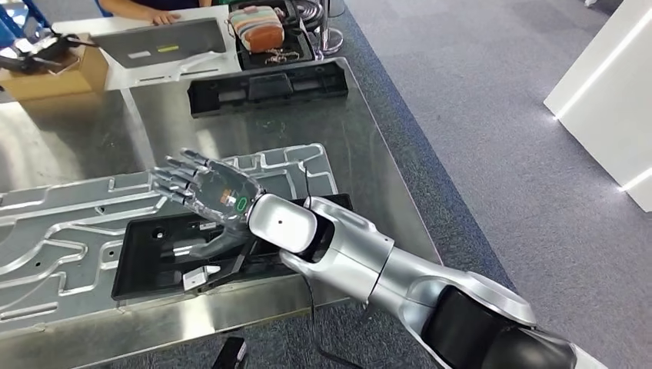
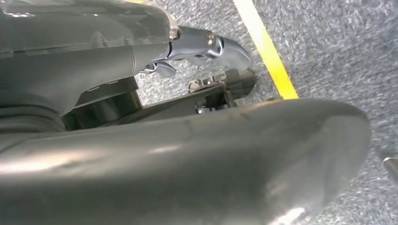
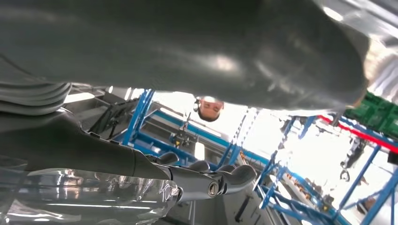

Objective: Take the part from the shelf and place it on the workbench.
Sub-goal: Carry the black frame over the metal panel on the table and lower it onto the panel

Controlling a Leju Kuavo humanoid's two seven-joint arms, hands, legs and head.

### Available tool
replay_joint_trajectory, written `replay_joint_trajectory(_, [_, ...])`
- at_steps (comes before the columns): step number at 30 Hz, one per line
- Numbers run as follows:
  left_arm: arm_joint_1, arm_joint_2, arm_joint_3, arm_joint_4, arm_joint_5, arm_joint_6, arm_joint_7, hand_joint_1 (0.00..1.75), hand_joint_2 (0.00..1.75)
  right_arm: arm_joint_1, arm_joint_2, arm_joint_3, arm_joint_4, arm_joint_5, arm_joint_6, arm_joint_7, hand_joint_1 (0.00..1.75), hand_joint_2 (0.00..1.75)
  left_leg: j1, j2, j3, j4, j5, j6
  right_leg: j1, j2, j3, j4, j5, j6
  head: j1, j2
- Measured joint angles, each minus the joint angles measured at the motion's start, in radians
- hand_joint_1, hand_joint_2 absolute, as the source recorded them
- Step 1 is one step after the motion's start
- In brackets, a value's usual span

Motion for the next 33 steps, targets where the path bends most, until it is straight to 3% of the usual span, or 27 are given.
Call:
replay_joint_trajectory(2, [0.000, 0.000, 0.000, 0.000, 0.000, 0.000, 0.000, 0.00, 0.00, -0.001, -0.003, 0.004, -0.003, 0.000, 0.000, 0.000, 0.00, 0.00, 0.000, 0.001, 0.003, -0.004, -0.005, -0.010, -0.001, -0.001, 0.009, -0.015, -0.006, -0.006, 0.000, 0.000])
replay_joint_trajectory(4, [-0.001, 0.002, 0.000, 0.000, 0.000, 0.000, 0.000, 0.00, 0.00, -0.002, -0.004, 0.006, -0.008, 0.000, 0.000, 0.000, 0.00, 0.00, -0.003, 0.002, -0.005, 0.019, -0.030, -0.014, -0.009, -0.003, 0.028, -0.043, -0.009, -0.011, 0.000, 0.000])
replay_joint_trajectory(5, [-0.001, 0.003, 0.001, -0.001, 0.000, 0.000, 0.000, 0.00, 0.00, -0.002, -0.005, 0.007, -0.010, 0.000, 0.000, 0.000, 0.00, 0.00, -0.004, 0.002, -0.022, 0.059, -0.053, -0.014, -0.014, -0.004, 0.040, -0.057, -0.010, -0.013, 0.000, 0.000])
replay_joint_trajectory(7, [0.001, 0.005, 0.002, -0.001, 0.000, 0.000, 0.000, 0.00, 0.00, 0.001, -0.008, 0.011, -0.010, -0.003, 0.000, 0.000, 0.00, 0.00, -0.001, 0.002, -0.084, 0.189, -0.107, -0.018, -0.016, -0.006, 0.051, -0.061, -0.011, -0.014, 0.000, 0.000])
replay_joint_trajectory(8, [0.002, 0.006, 0.004, -0.001, 0.000, 0.000, 0.000, 0.00, 0.00, 0.002, -0.010, 0.013, -0.010, -0.007, -0.001, 0.001, 0.00, 0.00, 0.001, 0.002, -0.115, 0.245, -0.121, -0.023, -0.018, -0.006, 0.052, -0.059, -0.013, -0.013, 0.000, 0.000])
replay_joint_trajectory(9, [0.004, 0.006, 0.005, -0.001, 0.000, 0.000, 0.000, 0.00, 0.00, 0.003, -0.012, 0.017, -0.009, -0.014, 0.000, 0.002, 0.00, 0.00, 0.005, 0.003, -0.135, 0.272, -0.116, -0.030, -0.020, -0.006, 0.053, -0.056, -0.016, -0.011, 0.000, 0.000])
replay_joint_trajectory(10, [0.005, 0.007, 0.005, -0.001, -0.001, -0.001, -0.001, 0.00, 0.00, 0.002, -0.013, 0.020, -0.010, -0.023, 0.000, 0.005, 0.00, 0.00, 0.010, 0.003, -0.137, 0.260, -0.092, -0.039, -0.024, -0.005, 0.053, -0.050, -0.021, -0.007, 0.000, 0.000])
replay_joint_trajectory(13, [0.006, 0.006, 0.005, -0.001, -0.001, -0.005, -0.005, 0.00, 0.00, -0.007, -0.013, 0.031, -0.012, -0.055, 0.008, 0.019, 0.00, 0.00, 0.028, 0.005, -0.071, 0.088, 0.011, -0.071, -0.035, 0.000, 0.047, -0.015, -0.042, 0.016, -0.001, 0.000])
replay_joint_trajectory(15, [0.005, 0.004, 0.006, 0.000, -0.001, -0.008, -0.008, 0.00, 0.00, -0.016, -0.013, 0.038, -0.012, -0.073, 0.011, 0.028, 0.00, 0.00, 0.032, 0.002, -0.054, 0.043, 0.021, -0.068, -0.031, 0.004, 0.035, 0.007, -0.049, 0.030, -0.002, 0.000])
replay_joint_trajectory(18, [0.005, 0.004, 0.006, -0.001, 0.001, -0.010, -0.009, 0.00, 0.00, -0.027, -0.014, 0.048, -0.012, -0.095, 0.008, 0.036, 0.00, 0.00, 0.027, -0.002, -0.067, 0.052, 0.025, -0.038, -0.032, 0.003, 0.026, 0.016, -0.052, 0.042, -0.002, 0.000])
replay_joint_trajectory(19, [0.004, 0.004, 0.006, -0.001, 0.002, -0.010, -0.010, 0.00, 0.00, -0.032, -0.015, 0.051, -0.012, -0.102, 0.006, 0.039, 0.00, 0.00, 0.025, -0.001, -0.070, 0.052, 0.029, -0.028, -0.034, 0.001, 0.019, 0.032, -0.069, 0.045, -0.002, 0.000])
replay_joint_trajectory(21, [0.003, 0.004, 0.006, -0.001, 0.004, -0.012, -0.011, 0.00, 0.00, -0.041, -0.018, 0.057, -0.012, -0.114, 0.001, 0.045, 0.00, 0.00, 0.021, 0.001, -0.078, 0.049, 0.038, -0.011, -0.034, -0.003, -0.012, 0.121, -0.140, 0.046, -0.002, 0.000])
replay_joint_trajectory(23, [0.002, 0.005, 0.006, -0.001, 0.007, -0.014, -0.014, 0.00, 0.87, -0.045, -0.022, 0.061, -0.012, -0.126, -0.005, 0.053, 0.00, 0.00, 0.013, 0.002, -0.090, 0.048, 0.044, 0.000, -0.030, -0.004, -0.057, 0.255, -0.210, 0.042, -0.002, 0.000])
replay_joint_trajectory(24, [0.002, 0.005, 0.006, -0.001, 0.009, -0.013, -0.018, 0.00, 1.31, -0.045, -0.024, 0.063, -0.012, -0.131, -0.008, 0.056, 0.00, 0.00, 0.008, 0.002, -0.095, 0.048, 0.047, 0.004, -0.026, -0.004, -0.067, 0.296, -0.224, 0.038, -0.003, 0.000])
replay_joint_trajectory(25, [0.002, 0.005, 0.007, -0.001, 0.012, -0.013, -0.022, 0.00, 1.75, -0.046, -0.027, 0.066, -0.012, -0.136, -0.010, 0.059, 0.00, 0.00, 0.002, 0.002, -0.100, 0.048, 0.052, 0.008, -0.022, -0.004, -0.060, 0.301, -0.219, 0.030, -0.002, 0.000])
replay_joint_trajectory(26, [0.002, 0.005, 0.007, -0.001, 0.014, -0.012, -0.028, 0.00, 1.75, -0.047, -0.029, 0.068, -0.012, -0.140, -0.013, 0.062, 0.00, 0.00, -0.004, 0.002, -0.104, 0.048, 0.056, 0.011, -0.016, -0.004, -0.032, 0.267, -0.201, 0.018, -0.002, 0.000])
replay_joint_trajectory(28, [0.001, 0.003, 0.008, -0.002, 0.018, -0.010, -0.042, 0.00, 0.87, -0.054, -0.031, 0.074, -0.012, -0.146, -0.019, 0.066, 0.00, 0.00, -0.015, 0.001, -0.110, 0.047, 0.066, 0.013, 0.002, -0.005, 0.059, 0.128, -0.162, -0.018, -0.002, 0.000])
replay_joint_trajectory(30, [-0.002, 0.002, 0.008, -0.002, 0.020, -0.006, -0.052, 0.00, 0.00, -0.063, -0.031, 0.078, -0.012, -0.153, -0.027, 0.072, 0.00, 0.00, -0.017, 0.002, -0.111, 0.044, 0.076, 0.008, 0.016, -0.010, 0.116, 0.030, -0.144, -0.041, -0.003, 0.000])
replay_joint_trajectory(31, [-0.004, 0.001, 0.008, -0.003, 0.020, -0.004, -0.054, 0.00, 0.00, -0.066, -0.032, 0.080, -0.012, -0.156, -0.030, 0.074, 0.00, 0.00, -0.016, 0.003, -0.111, 0.042, 0.079, 0.004, 0.020, -0.013, 0.123, 0.012, -0.143, -0.042, -0.003, 0.000])
replay_joint_trajectory(33, [-0.007, 0.003, 0.008, -0.003, 0.014, -0.004, -0.055, 0.00, 0.00, -0.070, -0.033, 0.085, -0.012, -0.159, -0.035, 0.077, 0.00, 0.00, -0.014, 0.004, -0.112, 0.037, 0.083, 0.005, 0.020, -0.013, 0.122, -0.001, -0.133, -0.018, -0.003, 0.000])
